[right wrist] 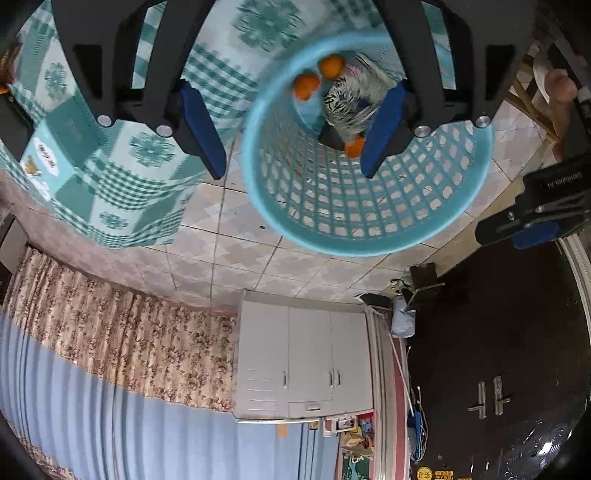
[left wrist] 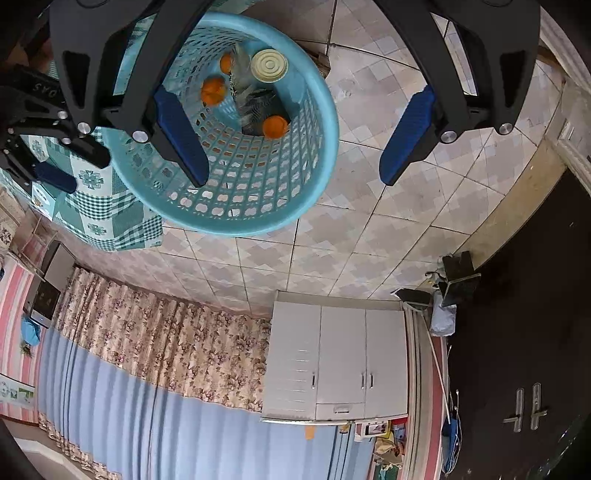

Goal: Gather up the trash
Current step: 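Lower the orange lid and orange over the blue basket and release both, then grasp the brown crumpled paper with the left gripper while the right gripper grasps the blue plastic bag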

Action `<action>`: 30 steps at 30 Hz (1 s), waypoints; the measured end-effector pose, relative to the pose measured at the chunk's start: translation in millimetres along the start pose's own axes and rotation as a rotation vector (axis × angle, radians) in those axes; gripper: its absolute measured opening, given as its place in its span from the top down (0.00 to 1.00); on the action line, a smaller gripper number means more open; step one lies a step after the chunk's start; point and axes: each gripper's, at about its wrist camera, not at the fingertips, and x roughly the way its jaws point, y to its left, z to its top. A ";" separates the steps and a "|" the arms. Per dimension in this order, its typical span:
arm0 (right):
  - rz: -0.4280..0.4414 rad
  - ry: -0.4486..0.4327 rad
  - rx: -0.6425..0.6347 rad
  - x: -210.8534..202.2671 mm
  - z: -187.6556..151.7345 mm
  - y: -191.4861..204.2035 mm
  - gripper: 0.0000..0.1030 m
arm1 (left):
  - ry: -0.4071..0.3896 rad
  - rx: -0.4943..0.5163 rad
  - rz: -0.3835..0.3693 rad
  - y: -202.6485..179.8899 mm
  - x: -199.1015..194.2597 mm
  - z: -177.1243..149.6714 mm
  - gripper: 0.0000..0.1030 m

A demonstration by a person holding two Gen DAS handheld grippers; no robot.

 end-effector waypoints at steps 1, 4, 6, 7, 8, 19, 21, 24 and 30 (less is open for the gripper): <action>-0.013 -0.010 0.003 -6.1 -1.2 -5.1 0.19 | -0.001 0.005 -0.002 -3.5 -2.0 0.0 0.12; -0.042 -0.028 0.013 -25.1 -6.9 -22.8 0.16 | -0.006 0.019 -0.006 -13.6 -8.4 -0.2 0.12; -0.061 -0.032 0.024 -37.8 -12.0 -35.8 0.16 | -0.008 0.023 -0.013 -19.3 -13.4 -0.1 0.10; -0.073 -0.036 0.029 -46.0 -15.2 -43.3 0.16 | -0.012 0.027 -0.020 -25.3 -17.3 -0.5 0.09; -0.085 -0.041 0.033 -53.8 -17.8 -50.7 0.16 | -0.014 0.032 -0.023 -29.9 -20.1 -1.0 0.08; -0.244 -0.065 0.088 -148.0 -63.6 -137.4 0.16 | -0.022 0.082 -0.131 -103.0 -54.1 -10.0 0.05; -0.282 -0.060 0.092 -161.0 -75.2 -151.0 0.16 | -0.019 0.096 -0.154 -122.8 -58.3 -14.4 0.05; -0.344 -0.042 0.115 -181.8 -96.6 -177.0 0.16 | -0.017 0.131 -0.177 -153.5 -62.5 -22.7 0.05; -0.463 0.007 0.202 -218.6 -144.4 -234.7 0.16 | 0.024 0.162 -0.278 -215.5 -61.7 -45.6 0.05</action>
